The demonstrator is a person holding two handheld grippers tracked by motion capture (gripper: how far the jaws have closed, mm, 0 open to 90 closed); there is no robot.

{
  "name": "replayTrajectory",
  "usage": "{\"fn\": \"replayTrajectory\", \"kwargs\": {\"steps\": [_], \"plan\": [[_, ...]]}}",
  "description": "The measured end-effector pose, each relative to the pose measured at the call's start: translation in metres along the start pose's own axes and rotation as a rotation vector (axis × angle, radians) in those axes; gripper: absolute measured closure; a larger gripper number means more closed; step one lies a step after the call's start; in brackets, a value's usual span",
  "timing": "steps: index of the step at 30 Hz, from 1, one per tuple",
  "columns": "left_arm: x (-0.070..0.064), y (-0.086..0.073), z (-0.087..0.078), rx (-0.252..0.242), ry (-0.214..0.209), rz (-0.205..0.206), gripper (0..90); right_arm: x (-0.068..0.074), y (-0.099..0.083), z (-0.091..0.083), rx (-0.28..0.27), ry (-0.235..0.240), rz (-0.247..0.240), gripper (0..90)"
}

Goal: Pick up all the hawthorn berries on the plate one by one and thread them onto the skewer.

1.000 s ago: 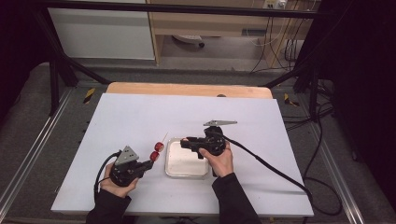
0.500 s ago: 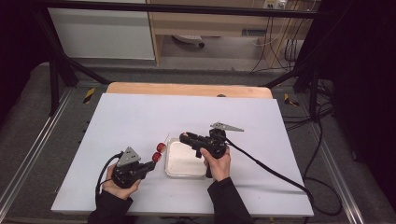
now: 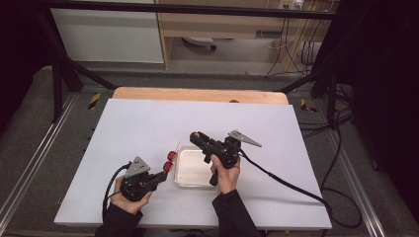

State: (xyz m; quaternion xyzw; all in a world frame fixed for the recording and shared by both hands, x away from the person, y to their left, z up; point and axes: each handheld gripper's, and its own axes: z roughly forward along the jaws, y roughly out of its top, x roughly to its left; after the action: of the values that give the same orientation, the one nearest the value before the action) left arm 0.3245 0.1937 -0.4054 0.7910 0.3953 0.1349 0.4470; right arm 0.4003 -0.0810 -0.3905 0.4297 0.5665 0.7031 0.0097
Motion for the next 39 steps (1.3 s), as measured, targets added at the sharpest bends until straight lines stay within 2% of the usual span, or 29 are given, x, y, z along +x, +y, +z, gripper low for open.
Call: {"fn": "replayTrajectory", "kwargs": {"steps": [5, 8, 16, 22, 28, 39], "plan": [[-0.004, 0.001, -0.001, -0.009, -0.006, -0.009, 88.3, 0.002, -0.002, 0.0, -0.071, 0.005, 0.014, 61.7], [-0.006, 0.002, -0.001, -0.011, -0.014, -0.015, 88.3, 0.002, -0.004, 0.001, -0.087, 0.019, 0.034, 61.7], [-0.013, 0.002, 0.001, -0.008, -0.032, -0.012, 88.3, 0.002, -0.008, 0.002, -0.124, 0.035, 0.047, 61.7], [-0.019, 0.004, 0.004, -0.014, -0.052, -0.025, 88.3, 0.003, -0.01, 0.002, -0.162, 0.051, 0.054, 61.7], [-0.021, 0.007, 0.005, -0.018, -0.077, -0.044, 88.3, 0.003, -0.011, 0.002, -0.157, 0.062, 0.053, 61.8], [-0.024, 0.008, 0.008, -0.021, -0.088, -0.057, 88.3, 0.004, -0.015, 0.002, -0.177, 0.077, 0.054, 61.8]]}}
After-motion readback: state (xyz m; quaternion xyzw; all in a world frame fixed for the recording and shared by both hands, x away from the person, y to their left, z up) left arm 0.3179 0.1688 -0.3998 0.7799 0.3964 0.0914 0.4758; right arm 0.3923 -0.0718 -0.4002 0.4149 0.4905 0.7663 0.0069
